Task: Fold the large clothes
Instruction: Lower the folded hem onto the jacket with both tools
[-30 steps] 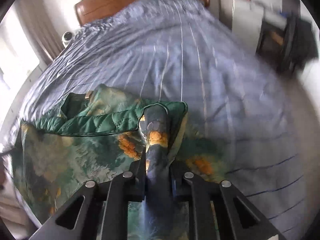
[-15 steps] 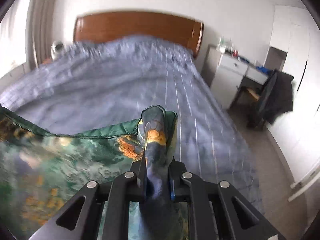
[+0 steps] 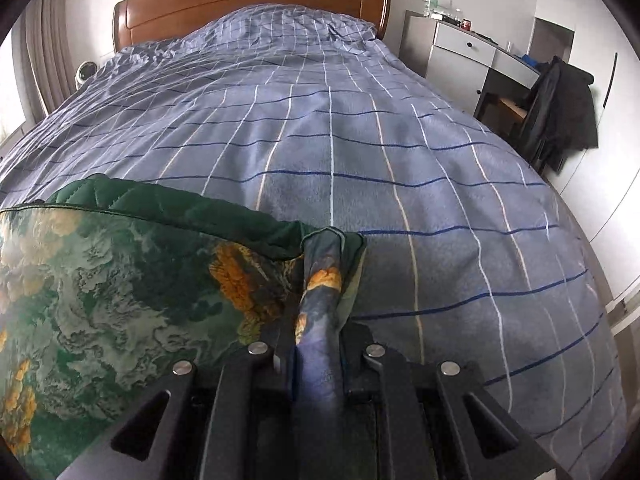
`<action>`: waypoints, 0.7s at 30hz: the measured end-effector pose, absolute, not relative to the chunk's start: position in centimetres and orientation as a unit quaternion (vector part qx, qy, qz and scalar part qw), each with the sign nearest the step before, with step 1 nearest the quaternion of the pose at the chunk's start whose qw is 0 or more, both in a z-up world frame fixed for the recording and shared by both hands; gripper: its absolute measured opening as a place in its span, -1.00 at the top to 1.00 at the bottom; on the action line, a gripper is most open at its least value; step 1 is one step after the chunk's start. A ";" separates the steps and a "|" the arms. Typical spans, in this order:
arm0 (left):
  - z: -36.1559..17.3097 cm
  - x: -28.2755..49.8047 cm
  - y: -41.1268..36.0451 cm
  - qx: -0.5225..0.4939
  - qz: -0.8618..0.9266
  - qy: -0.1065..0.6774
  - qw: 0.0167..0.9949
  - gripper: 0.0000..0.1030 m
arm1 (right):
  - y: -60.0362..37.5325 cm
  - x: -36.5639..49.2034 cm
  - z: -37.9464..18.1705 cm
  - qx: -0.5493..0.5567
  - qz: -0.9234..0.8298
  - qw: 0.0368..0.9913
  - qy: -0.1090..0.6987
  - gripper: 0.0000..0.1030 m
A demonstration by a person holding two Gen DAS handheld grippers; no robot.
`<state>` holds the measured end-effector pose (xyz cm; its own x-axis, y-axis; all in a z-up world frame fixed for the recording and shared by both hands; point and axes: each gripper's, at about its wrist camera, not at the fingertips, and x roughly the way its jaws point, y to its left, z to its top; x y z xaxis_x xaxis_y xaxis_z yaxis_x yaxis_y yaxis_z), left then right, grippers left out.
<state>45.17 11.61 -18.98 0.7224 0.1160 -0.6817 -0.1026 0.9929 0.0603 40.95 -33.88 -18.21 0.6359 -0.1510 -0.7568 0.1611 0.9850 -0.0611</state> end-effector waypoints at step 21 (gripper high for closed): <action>-18.8 44.6 12.0 0.007 0.072 0.358 0.931 0.38 | -34.4 41.2 -18.8 0.032 -0.080 0.907 0.412 0.62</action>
